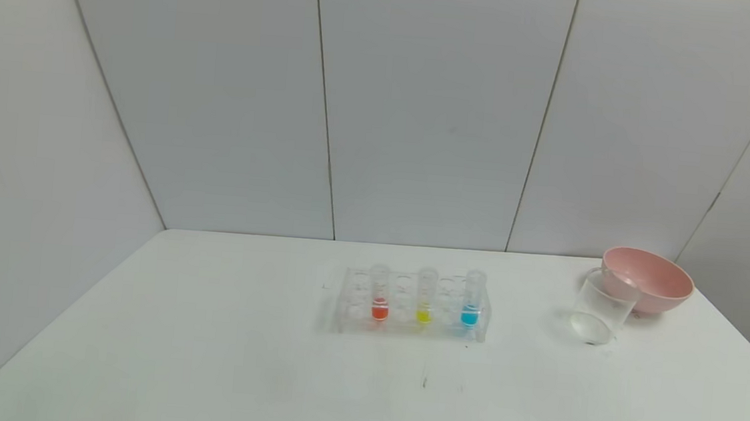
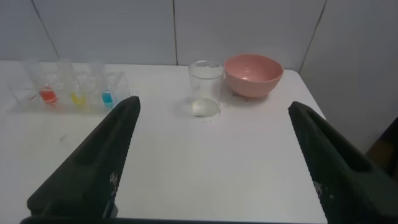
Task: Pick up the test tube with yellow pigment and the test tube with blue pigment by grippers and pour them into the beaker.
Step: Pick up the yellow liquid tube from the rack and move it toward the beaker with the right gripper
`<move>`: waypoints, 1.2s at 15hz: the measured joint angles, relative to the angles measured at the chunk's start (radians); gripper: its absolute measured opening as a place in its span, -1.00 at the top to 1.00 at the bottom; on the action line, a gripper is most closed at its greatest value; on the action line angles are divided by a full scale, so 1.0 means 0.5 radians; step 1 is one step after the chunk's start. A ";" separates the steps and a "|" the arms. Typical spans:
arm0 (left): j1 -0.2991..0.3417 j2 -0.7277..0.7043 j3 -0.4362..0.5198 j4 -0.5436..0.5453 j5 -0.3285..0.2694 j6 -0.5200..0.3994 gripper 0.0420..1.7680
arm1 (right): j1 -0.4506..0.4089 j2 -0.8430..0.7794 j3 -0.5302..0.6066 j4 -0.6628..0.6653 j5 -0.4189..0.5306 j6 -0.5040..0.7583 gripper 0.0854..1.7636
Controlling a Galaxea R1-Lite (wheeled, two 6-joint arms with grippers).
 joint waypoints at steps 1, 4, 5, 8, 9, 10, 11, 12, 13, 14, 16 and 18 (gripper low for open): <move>0.000 0.000 0.000 0.000 0.001 0.000 -1.00 | 0.001 0.157 -0.007 -0.164 0.002 0.014 -0.94; 0.000 0.000 0.000 0.000 0.001 0.000 -1.00 | 0.009 0.628 -0.030 -0.549 0.002 0.027 -0.94; 0.000 0.000 0.000 0.000 0.001 0.001 -1.00 | 0.022 0.788 -0.042 -0.637 -0.001 0.030 -0.94; 0.000 0.000 0.000 0.000 0.001 0.001 -1.00 | 0.128 1.180 -0.072 -0.816 -0.050 0.030 -0.94; 0.000 0.000 0.000 0.000 0.001 0.001 -1.00 | 0.191 1.287 -0.076 -0.872 -0.111 0.030 -0.94; 0.000 0.000 0.000 0.000 0.001 0.001 -1.00 | 0.287 1.392 -0.079 -0.942 -0.210 0.031 -0.94; 0.000 0.000 0.000 0.000 0.001 0.000 -1.00 | 0.391 1.481 -0.077 -1.014 -0.312 0.036 -0.94; 0.000 0.000 0.000 0.000 0.001 0.000 -1.00 | 0.501 1.563 -0.069 -1.094 -0.410 0.053 -0.94; 0.000 0.000 0.000 0.000 0.001 0.000 -1.00 | 0.622 1.644 -0.063 -1.183 -0.515 0.084 -0.94; 0.000 0.000 0.000 0.000 0.001 0.001 -1.00 | 0.731 1.717 -0.058 -1.249 -0.617 0.110 -0.94; 0.000 0.000 0.000 0.000 0.001 0.000 -1.00 | 0.949 1.846 -0.054 -1.363 -0.779 0.158 -0.94; 0.000 0.000 0.000 0.000 0.001 0.001 -1.00 | 1.159 1.946 -0.052 -1.433 -0.922 0.232 -0.94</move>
